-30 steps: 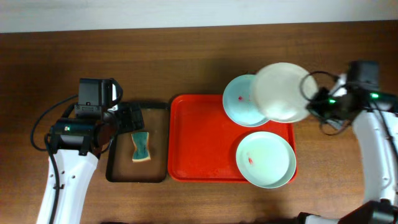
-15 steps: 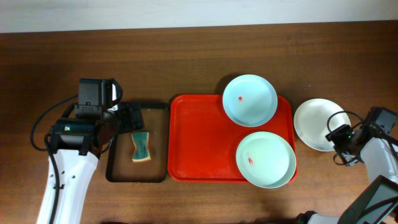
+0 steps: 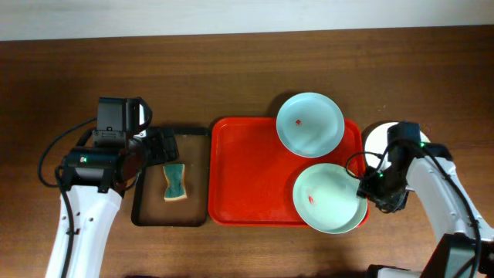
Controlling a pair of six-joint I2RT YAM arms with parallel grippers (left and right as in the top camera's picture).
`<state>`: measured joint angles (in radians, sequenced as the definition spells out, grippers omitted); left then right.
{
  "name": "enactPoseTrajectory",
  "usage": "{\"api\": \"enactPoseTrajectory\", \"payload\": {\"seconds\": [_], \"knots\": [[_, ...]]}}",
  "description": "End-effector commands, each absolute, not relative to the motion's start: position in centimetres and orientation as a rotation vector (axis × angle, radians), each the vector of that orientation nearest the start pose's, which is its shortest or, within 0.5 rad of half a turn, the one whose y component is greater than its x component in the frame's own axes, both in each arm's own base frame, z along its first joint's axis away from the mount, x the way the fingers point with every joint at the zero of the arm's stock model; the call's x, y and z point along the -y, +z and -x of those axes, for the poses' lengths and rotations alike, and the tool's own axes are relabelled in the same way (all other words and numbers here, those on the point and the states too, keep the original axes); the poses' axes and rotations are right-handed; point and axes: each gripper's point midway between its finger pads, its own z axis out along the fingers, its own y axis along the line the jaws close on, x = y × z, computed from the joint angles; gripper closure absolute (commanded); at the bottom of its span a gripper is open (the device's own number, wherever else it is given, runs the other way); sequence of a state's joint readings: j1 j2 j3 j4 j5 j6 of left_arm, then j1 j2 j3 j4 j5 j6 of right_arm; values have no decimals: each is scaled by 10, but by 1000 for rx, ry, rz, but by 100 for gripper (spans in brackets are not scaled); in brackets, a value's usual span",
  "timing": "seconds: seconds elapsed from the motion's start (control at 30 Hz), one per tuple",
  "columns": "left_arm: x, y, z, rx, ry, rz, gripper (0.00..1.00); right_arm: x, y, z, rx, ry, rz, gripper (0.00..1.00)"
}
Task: Clean dirty plates on tray and stack at the side
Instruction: 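Place the white plate on the table right of the red tray, then move the right gripper to the pale green plate and drag it left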
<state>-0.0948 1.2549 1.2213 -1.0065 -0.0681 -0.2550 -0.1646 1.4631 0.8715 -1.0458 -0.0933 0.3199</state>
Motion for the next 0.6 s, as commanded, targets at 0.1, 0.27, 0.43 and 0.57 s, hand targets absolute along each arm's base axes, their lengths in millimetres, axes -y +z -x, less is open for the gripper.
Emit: {"api": "enactPoseTrajectory", "payload": {"seconds": [0.1, 0.27, 0.43, 0.57], "knots": [[15, 207, -309, -2587, -28, 242, 1, 17, 32, -200, -3129, 91, -816, 92], [15, 207, -309, -2587, -28, 242, 1, 14, 27, -199, -3127, 120, -817, 96], [15, 207, -309, -2587, -28, 242, 1, -23, 31, -202, -3151, 361, -739, 96], [15, 207, -309, -2587, -28, 242, 1, -63, 30, -207, -3164, 352, -574, 96]]}}
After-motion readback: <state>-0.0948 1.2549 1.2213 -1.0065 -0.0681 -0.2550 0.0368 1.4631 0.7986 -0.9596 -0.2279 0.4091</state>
